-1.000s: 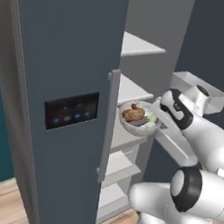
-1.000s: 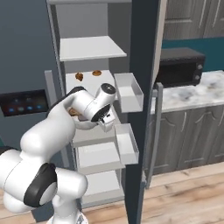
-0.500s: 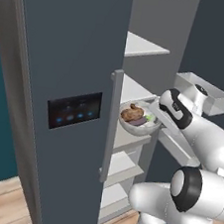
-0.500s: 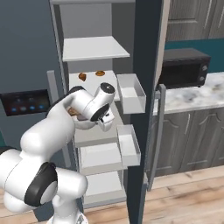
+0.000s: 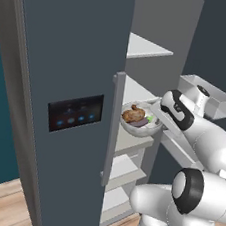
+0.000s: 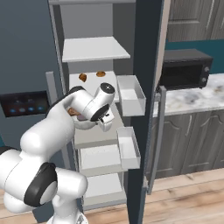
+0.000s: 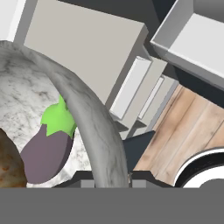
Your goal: Pick the chicken drumstick and eggplant from their plates and place them in the bowl. Then put the bowl in the fridge.
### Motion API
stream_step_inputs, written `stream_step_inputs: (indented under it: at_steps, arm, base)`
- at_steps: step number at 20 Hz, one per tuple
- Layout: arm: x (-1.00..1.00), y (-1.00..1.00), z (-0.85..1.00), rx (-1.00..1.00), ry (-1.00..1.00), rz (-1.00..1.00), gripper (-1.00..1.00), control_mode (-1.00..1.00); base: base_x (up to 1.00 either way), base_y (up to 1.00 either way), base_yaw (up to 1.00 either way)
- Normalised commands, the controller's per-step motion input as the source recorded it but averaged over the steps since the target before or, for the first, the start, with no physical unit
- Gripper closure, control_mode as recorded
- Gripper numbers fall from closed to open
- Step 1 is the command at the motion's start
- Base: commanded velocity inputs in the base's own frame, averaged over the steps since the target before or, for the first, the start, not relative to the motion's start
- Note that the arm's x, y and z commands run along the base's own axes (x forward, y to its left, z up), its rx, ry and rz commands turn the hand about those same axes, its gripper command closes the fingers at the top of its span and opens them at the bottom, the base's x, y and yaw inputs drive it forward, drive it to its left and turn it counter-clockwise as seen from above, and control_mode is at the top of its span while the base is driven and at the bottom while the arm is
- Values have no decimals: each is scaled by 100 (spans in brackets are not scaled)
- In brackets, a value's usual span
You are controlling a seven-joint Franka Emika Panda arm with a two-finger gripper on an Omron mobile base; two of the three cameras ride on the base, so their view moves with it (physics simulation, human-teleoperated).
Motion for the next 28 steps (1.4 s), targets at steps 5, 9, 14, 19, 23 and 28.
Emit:
stream_step_inputs:
  at_steps: [5,9,14,19,23,28]
  arm:
    - [0,0,0,0,0,0,100,100]
    - [0,0,0,0,0,0,100,100]
    - [0,0,0,0,0,0,100,100]
    - [0,0,0,0,0,0,100,100]
    - [0,0,0,0,0,0,100,-100]
    - [0,0,0,0,0,0,100,-100]
  base:
    - [36,-22,7]
    - [11,-1,0]
    - [0,0,0]
    - [0,0,0]
    - [0,0,0]
    - [0,0,0]
